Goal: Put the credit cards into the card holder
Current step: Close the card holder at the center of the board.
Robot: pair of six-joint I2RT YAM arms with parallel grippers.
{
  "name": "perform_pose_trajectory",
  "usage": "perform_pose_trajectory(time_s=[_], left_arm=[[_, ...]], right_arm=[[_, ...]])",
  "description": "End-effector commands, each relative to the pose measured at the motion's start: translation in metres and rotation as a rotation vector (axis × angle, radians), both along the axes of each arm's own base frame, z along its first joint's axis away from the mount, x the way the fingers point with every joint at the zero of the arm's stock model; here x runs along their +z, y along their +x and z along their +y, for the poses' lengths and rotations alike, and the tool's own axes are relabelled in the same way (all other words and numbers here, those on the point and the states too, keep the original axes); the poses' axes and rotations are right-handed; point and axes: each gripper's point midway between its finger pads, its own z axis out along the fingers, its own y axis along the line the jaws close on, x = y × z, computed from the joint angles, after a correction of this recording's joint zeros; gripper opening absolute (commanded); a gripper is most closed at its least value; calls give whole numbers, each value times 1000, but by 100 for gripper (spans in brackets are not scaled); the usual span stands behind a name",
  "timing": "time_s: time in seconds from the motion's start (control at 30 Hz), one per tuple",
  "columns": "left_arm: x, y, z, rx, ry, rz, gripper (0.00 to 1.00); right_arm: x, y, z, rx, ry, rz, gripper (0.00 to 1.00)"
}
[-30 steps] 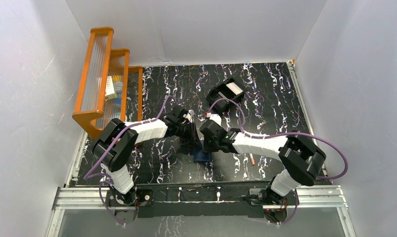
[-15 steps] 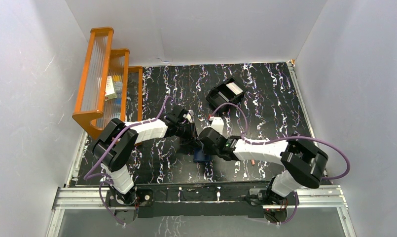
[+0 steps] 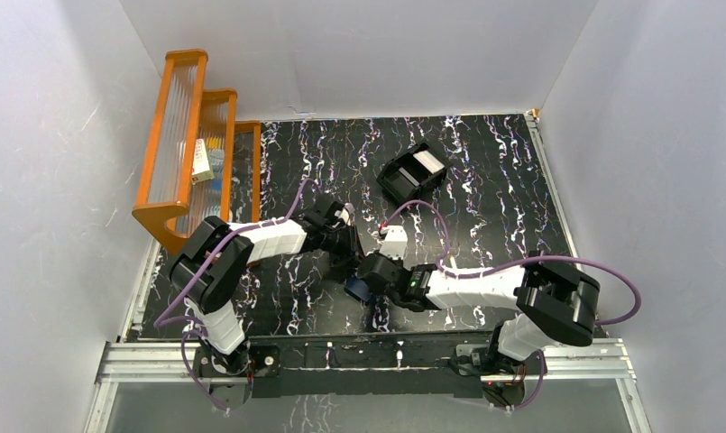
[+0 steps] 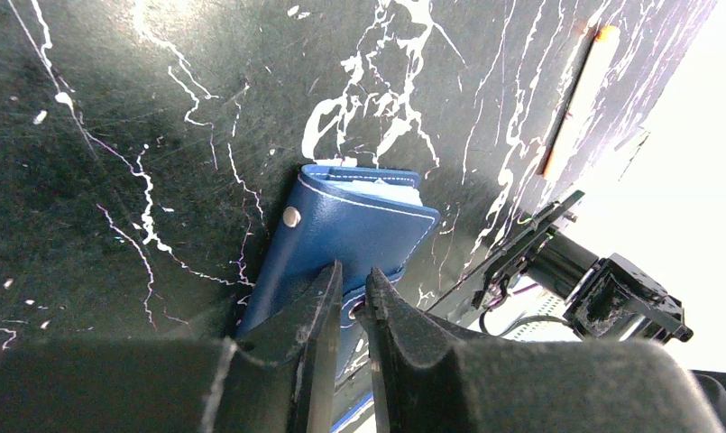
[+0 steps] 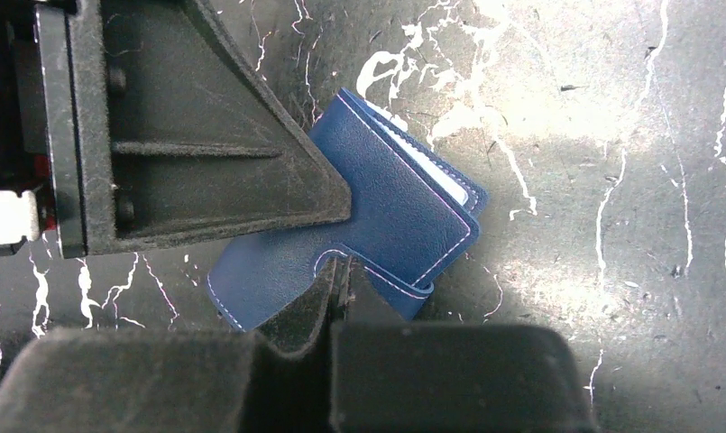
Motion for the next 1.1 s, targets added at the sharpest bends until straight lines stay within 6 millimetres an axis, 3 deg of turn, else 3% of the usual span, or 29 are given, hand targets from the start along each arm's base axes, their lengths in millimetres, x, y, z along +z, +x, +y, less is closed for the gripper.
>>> perform_pose_trajectory(time_s=[0.0,0.23,0.6,0.7,0.77,0.9,1.07], left_arm=[[-48,-18,33,31,188,66,17],[-49,-22,34,34,190,86,17],[-12,-11,44,57,219,29,16],[-5,-12,50,58,221,14,17],[-4,-15,53,59,220,11,17],[1,-22,54,62,192,5,18],[5,-25,52,55,153,-9,19]], right_arm=[[-90,-104,-106,124,-412,423,0],[-98,-104,-114,131,-489,435,0],[-113,-110,-122,148,-571,502,0],[-98,-95,-110,137,-527,427,0],[-78,-77,-90,140,-469,349,0],[-37,-41,-56,144,-379,212,0],[28,1,-11,187,-219,75,10]])
